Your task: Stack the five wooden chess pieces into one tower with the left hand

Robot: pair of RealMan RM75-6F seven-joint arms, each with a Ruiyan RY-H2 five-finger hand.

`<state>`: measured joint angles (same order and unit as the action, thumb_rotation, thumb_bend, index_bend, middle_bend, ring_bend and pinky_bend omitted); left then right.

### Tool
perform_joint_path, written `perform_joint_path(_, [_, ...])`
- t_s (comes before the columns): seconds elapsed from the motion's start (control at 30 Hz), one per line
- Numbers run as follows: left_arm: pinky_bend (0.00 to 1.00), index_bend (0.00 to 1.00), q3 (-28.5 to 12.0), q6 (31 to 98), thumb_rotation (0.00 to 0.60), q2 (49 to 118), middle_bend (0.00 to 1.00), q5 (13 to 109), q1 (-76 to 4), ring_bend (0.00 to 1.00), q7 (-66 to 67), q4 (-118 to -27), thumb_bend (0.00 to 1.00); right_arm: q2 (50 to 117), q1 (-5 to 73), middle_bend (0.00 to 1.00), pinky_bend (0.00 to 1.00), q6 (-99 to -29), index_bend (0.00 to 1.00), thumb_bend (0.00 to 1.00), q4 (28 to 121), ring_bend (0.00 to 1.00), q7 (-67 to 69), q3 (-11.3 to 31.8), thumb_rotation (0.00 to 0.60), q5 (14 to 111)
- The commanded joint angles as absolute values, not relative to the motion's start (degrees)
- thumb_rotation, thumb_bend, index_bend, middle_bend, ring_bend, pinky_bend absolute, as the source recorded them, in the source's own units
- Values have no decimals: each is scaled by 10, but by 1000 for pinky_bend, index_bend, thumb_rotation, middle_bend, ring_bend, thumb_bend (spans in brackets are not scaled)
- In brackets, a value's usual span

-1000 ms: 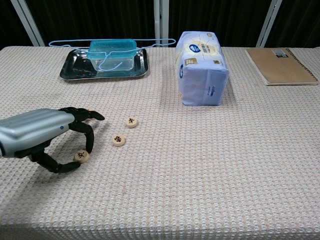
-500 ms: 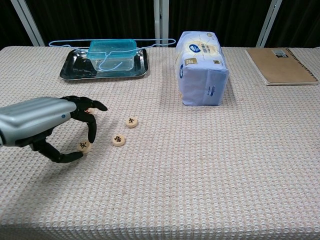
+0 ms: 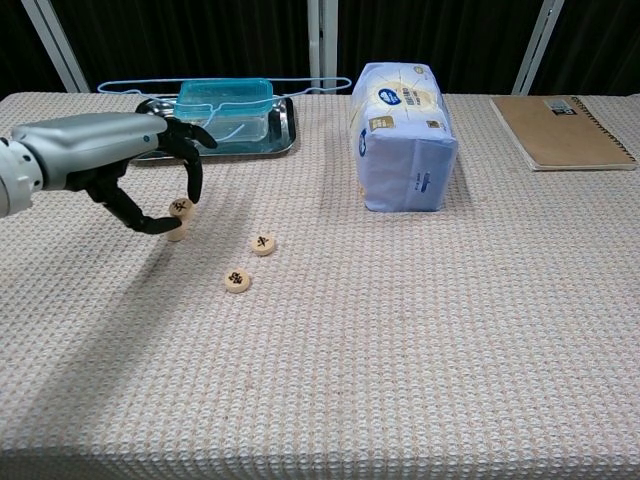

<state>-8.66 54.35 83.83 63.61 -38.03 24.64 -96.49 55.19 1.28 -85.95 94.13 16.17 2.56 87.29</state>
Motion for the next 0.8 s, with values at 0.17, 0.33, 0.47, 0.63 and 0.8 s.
perform_joint_path(0.17, [0,503,-96,518,600,850,73,594,-403,0,239,-938,311,551,12,0,0,-860,0,406,942,0,165,26,600,873])
perform_joint_path(0.33, [0,503,-87,512,600,862,73,592,-411,0,235,-908,311,551,12,0,0,-861,0,406,941,0,168,27,600,870])
perform_joint_path(0.47, [0,503,-81,508,600,863,73,594,-412,0,223,-897,311,550,13,0,0,-859,0,407,940,0,170,28,600,869])
perform_joint_path(0.63, [0,503,-76,504,600,859,73,594,-414,0,215,-894,311,550,12,0,0,-861,0,406,940,0,172,28,600,869])
perform_joint_path(0.8, [0,503,-75,505,600,856,73,590,-416,0,209,-891,311,551,12,0,0,-861,0,406,941,0,169,27,600,871])
